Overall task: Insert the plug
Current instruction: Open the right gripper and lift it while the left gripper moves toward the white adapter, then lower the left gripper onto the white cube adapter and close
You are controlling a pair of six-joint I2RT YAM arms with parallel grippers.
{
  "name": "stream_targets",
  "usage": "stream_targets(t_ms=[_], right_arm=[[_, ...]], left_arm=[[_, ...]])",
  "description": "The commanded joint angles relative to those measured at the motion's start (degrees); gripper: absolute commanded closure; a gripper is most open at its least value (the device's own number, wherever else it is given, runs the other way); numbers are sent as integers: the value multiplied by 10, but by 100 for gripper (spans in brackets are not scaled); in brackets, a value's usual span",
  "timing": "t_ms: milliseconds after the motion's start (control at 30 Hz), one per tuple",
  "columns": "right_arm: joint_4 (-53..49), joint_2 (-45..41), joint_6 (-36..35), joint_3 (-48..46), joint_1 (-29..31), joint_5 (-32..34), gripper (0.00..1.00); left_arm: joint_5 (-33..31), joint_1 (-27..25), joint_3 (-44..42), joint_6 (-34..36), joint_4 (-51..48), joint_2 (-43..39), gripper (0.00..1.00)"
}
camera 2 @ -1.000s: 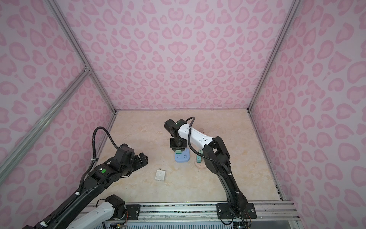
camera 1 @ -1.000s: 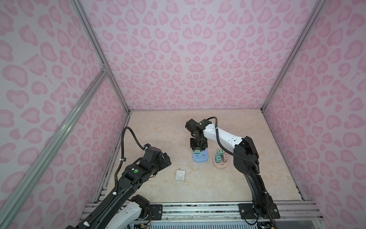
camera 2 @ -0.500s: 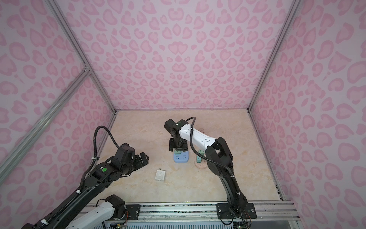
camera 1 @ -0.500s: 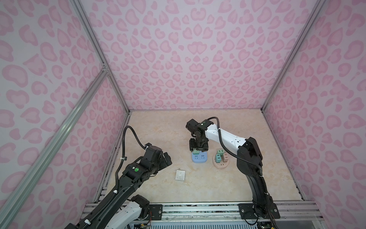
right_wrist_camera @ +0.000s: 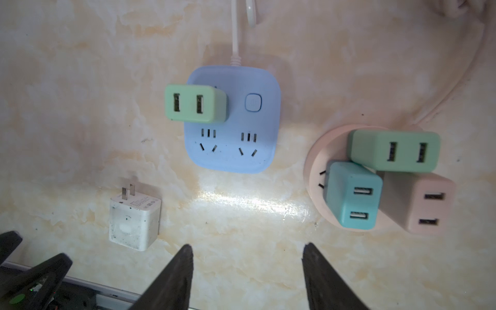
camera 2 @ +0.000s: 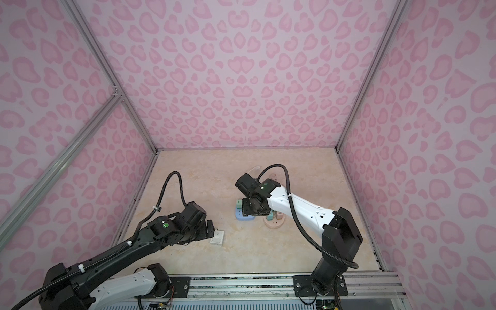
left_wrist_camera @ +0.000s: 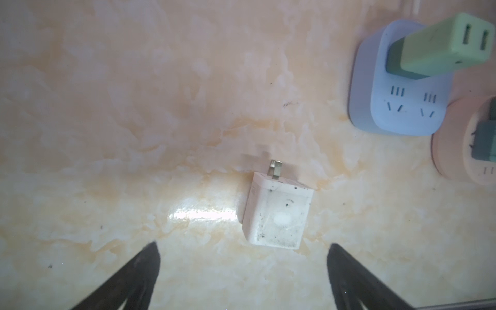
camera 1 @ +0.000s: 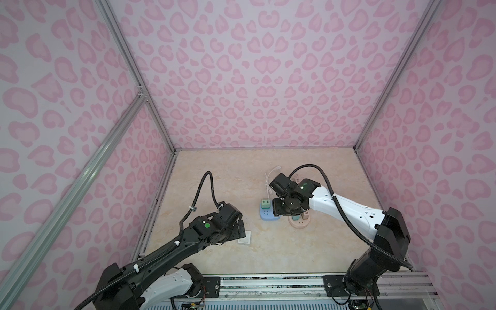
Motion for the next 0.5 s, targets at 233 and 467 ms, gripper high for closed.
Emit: stream_targets(t_ms=[233, 467], right_arm=[[43, -14, -22, -34, -16, -21, 38], [65, -42, -31, -63, -46, -44, 41]], left_arm=[[-44, -50, 44, -3, 37, 79, 2], [-33, -73, 66, 5, 48, 168, 4]])
